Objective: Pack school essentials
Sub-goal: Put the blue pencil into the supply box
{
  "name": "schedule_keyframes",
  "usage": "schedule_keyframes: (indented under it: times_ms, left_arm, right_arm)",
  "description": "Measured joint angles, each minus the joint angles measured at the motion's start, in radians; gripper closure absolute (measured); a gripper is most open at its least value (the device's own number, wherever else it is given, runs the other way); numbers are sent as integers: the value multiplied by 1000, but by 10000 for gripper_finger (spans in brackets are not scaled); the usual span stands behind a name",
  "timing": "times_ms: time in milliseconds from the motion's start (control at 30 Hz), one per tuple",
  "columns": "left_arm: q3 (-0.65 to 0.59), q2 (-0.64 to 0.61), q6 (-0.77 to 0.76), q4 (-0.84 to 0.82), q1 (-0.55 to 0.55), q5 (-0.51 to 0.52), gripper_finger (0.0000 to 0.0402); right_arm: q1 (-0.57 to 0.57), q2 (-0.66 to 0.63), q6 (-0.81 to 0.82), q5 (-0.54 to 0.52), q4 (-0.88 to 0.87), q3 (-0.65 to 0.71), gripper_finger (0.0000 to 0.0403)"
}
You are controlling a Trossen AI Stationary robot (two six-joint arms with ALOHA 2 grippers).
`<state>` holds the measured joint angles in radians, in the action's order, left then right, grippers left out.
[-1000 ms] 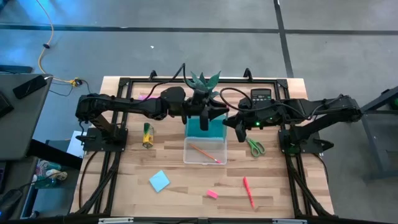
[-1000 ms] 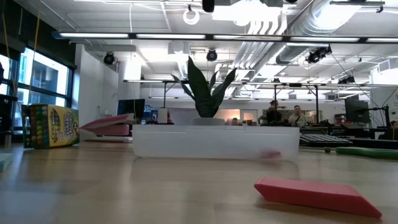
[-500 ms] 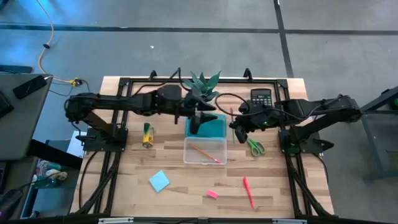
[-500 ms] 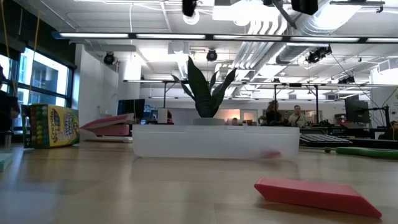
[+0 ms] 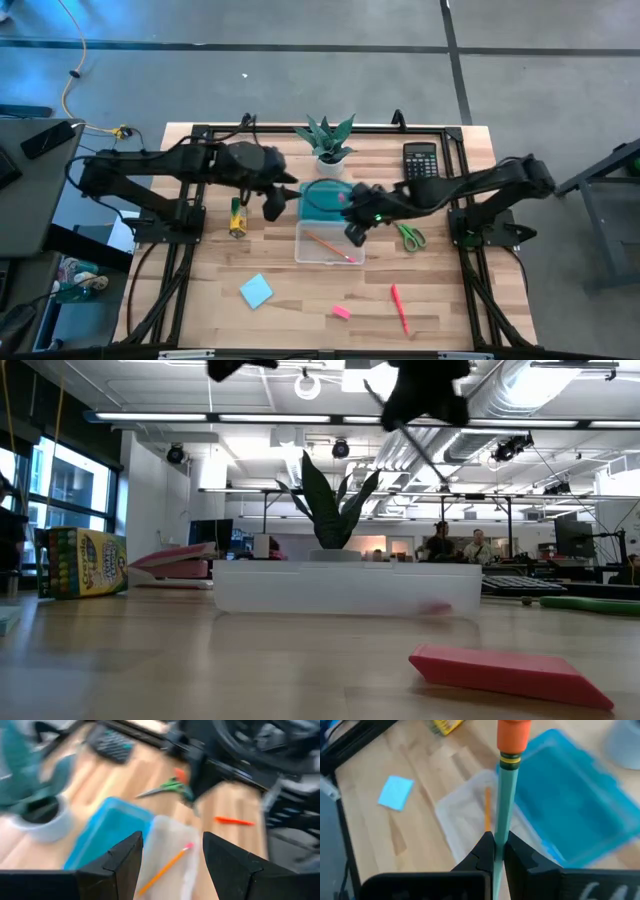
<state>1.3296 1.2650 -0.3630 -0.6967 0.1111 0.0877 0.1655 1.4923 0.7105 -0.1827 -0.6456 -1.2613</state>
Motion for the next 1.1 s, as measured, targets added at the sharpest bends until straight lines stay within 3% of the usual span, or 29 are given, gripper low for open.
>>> schedule_keyframes:
  times_ms: [267,467,667,1100]
  left_arm:
    - [0,-50,-77,-204,-62,147,204]
    - [-1,-52,-131,-308,-74,214,204]
    - [-1,-52,-133,-310,-74,215,204]
    - [-1,-52,-132,-309,-74,233,204]
  right_arm:
    - [-15,156,-127,63,151,-9,395]
    - [-20,282,-254,68,-23,-191,395]
    - [-22,398,-322,89,-139,-307,395]
    - [-44,479,-350,183,-167,-310,395]
